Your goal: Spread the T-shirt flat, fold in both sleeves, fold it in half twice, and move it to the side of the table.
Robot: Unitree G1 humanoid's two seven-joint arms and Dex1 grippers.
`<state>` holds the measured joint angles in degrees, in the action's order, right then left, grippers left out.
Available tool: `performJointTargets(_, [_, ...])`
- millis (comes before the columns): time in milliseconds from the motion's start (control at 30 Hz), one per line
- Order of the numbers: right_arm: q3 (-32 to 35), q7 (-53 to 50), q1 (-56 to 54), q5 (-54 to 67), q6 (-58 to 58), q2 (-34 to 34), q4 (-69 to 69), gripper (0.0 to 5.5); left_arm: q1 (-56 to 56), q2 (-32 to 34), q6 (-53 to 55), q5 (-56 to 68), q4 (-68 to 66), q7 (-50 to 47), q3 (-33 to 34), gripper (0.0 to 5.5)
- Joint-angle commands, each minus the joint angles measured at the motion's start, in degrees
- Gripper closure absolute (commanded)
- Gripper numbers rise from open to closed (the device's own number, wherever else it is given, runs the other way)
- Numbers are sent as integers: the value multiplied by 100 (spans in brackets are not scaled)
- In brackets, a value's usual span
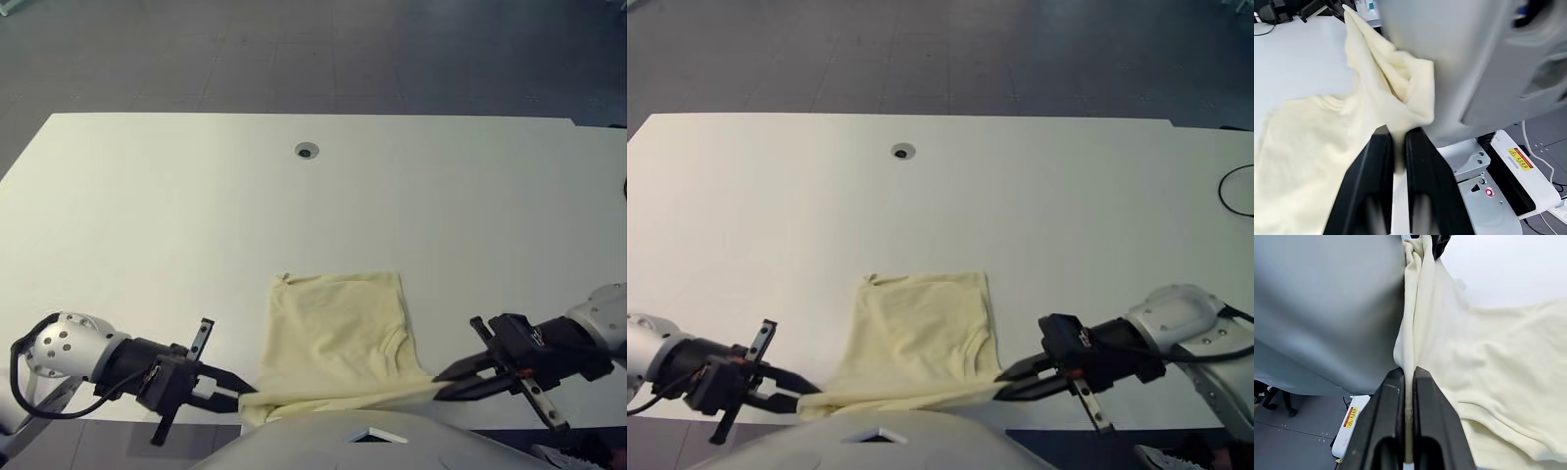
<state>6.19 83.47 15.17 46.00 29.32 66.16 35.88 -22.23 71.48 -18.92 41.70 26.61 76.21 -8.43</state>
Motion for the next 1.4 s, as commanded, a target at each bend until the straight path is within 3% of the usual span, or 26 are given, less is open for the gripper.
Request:
performJointTargets(33, [-673,137,-734,-381,126,-148,-691,549,739,-513,729,-52,-589,437,-298,533])
performJointTargets(233, [-1566,307,-1853,-811,292,-736,-1865,549,1872,-1468,1602,-121,-1504,895,-621,533])
performJointTargets(400, [-1939,497,-2619,-1177,296,-1100,-2768,549,2424,-1891,2039,-151,-2029,1147,-507,533])
performJointTargets(767, [-2247,724,-3991,-1942,0,-1899,-4556,549,3063,-2445,2346,-577,-3003,1512,-361,533])
performJointTargets(1400, [-2365,781,-4984,-3125,-954,-2752,-6788,549,4282,-3647,1790,-1826,-5612,1343,-321,533])
